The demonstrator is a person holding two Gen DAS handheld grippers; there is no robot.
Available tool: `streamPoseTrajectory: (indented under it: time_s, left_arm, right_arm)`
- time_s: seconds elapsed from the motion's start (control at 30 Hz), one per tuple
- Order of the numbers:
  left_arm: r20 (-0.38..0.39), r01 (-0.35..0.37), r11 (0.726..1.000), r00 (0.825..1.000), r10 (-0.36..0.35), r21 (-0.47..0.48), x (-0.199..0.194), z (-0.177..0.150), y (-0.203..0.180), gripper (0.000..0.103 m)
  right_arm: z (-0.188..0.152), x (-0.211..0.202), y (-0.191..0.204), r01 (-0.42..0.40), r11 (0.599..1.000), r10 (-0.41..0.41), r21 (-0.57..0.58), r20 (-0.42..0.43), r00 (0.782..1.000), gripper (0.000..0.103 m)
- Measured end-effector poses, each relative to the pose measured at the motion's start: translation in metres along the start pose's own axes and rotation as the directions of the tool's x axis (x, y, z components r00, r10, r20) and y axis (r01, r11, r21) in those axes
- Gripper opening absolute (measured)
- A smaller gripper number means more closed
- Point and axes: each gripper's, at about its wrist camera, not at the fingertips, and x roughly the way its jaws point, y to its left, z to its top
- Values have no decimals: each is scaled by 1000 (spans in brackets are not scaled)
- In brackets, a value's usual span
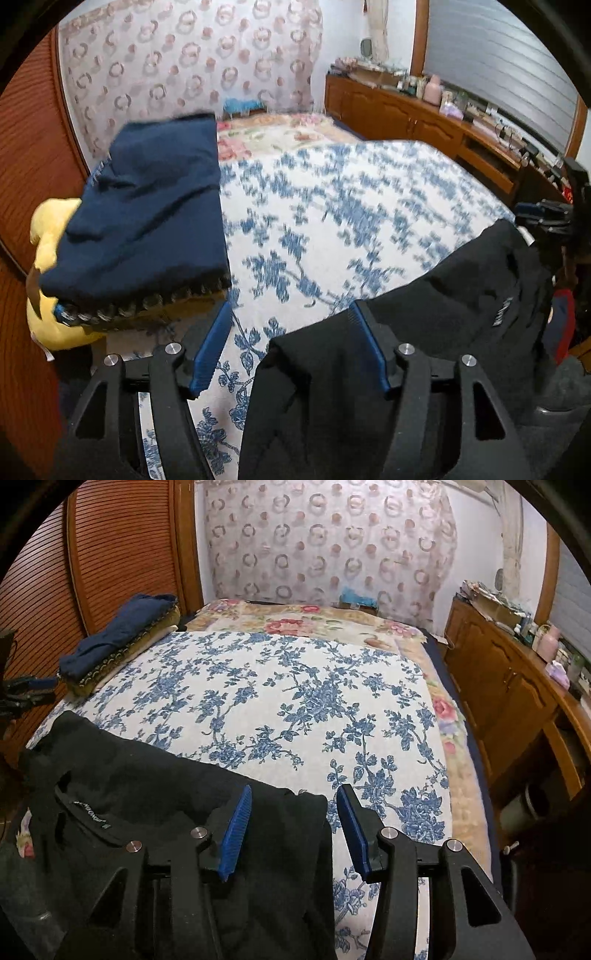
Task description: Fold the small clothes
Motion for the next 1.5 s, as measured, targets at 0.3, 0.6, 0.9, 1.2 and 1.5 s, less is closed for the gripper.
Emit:
streamPoseTrajectory:
  time_s: [0.3,0.6,0.9,1.2,1.5]
  left_arm:
    - [-62,18,999,998,-21,-41,22,-19,8,66]
    - [-109,21,997,994,-29,-74,34,-25,14,66]
    - [-102,26,996,994,-34,-82,35,-24,14,66]
    - [-90,67,995,993,-74,-73,33,-24,11,49]
    - [-101,118,990,987,-125,-73,30,-24,4,20]
  right_arm:
    - [-3,28,-6,-32,999,32,4,-72,997,50]
    - [-2,50,-14,-46,999,49,28,-118,992,55]
    - [-1,57,-18,-57,998,61,33,-136,989,58]
    - [-1,60,-23,-102,994,107,44,-159,981,58]
    - [-2,57,-11,-201,980,200,12,-157,967,16]
